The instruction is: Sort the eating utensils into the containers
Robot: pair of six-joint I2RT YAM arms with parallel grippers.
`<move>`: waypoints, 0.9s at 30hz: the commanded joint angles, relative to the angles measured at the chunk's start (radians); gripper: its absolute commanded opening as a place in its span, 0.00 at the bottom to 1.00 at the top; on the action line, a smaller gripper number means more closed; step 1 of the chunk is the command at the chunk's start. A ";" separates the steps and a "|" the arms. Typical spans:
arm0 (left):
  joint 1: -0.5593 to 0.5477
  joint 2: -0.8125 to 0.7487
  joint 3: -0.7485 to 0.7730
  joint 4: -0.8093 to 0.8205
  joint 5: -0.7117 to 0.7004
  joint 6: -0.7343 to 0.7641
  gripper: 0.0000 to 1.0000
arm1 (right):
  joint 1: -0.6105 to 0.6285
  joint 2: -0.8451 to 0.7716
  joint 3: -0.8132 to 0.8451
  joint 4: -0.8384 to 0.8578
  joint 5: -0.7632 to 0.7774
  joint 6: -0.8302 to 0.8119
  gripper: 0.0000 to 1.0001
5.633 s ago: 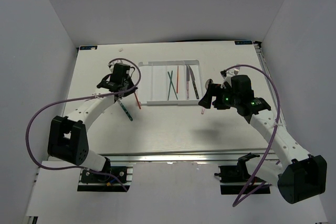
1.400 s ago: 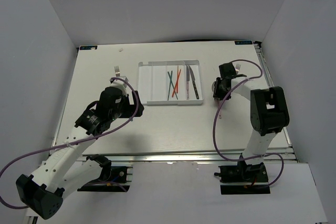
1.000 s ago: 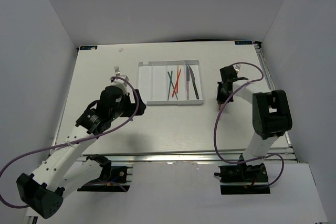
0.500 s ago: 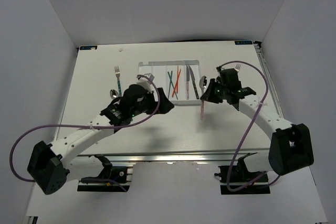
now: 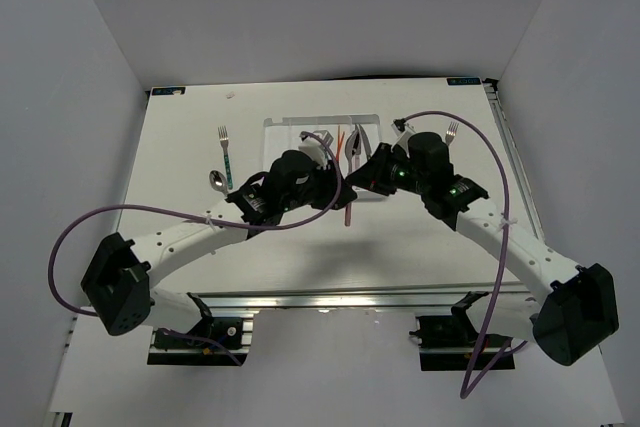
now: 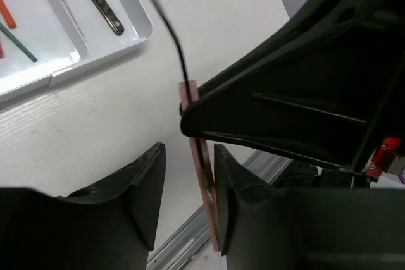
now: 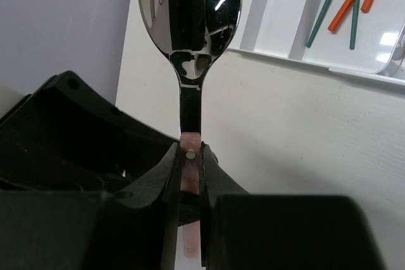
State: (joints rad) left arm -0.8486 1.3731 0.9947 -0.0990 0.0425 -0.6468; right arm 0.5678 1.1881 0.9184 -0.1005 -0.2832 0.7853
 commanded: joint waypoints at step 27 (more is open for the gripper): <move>0.356 0.574 0.582 -0.433 -0.228 0.162 0.00 | -0.304 -0.177 0.034 -0.231 0.047 -0.196 0.89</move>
State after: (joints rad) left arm -0.4984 1.8908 1.4670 -0.4763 -0.1646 -0.5194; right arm 0.2703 1.0206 0.9257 -0.2897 -0.2241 0.6529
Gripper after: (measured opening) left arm 0.115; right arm 0.894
